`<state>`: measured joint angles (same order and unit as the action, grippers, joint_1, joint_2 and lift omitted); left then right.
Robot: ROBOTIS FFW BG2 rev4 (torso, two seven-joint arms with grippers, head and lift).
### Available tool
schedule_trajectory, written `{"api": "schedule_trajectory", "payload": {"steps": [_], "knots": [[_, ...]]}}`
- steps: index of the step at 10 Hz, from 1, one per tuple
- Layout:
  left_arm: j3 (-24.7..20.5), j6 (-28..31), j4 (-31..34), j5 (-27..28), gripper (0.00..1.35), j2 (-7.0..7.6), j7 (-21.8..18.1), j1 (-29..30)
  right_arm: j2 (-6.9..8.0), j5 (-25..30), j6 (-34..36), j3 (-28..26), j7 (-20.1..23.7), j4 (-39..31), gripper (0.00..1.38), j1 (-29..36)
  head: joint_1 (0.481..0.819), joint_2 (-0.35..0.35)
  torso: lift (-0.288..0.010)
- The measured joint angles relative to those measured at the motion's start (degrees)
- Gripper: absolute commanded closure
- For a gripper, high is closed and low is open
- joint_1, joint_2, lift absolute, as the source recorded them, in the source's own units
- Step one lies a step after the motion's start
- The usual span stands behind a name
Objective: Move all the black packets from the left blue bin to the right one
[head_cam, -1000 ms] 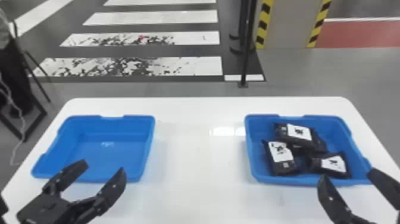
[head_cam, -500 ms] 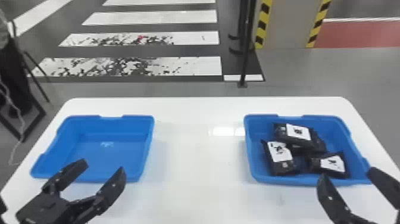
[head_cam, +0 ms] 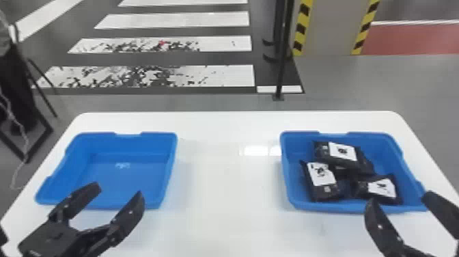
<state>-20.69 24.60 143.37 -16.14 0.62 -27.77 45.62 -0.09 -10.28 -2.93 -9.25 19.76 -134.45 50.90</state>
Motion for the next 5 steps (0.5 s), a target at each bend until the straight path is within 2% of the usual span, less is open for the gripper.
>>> {"api": "schedule_trajectory", "payload": {"steps": [5], "knots": [[0.01, 0.0, 0.0, -0.08, 0.15, -0.01, 0.0, -0.02, 0.0, -0.23, -0.36, 0.0, 0.0, -0.16, 0.13, 0.0, 0.695, 0.058, -0.154]]}}
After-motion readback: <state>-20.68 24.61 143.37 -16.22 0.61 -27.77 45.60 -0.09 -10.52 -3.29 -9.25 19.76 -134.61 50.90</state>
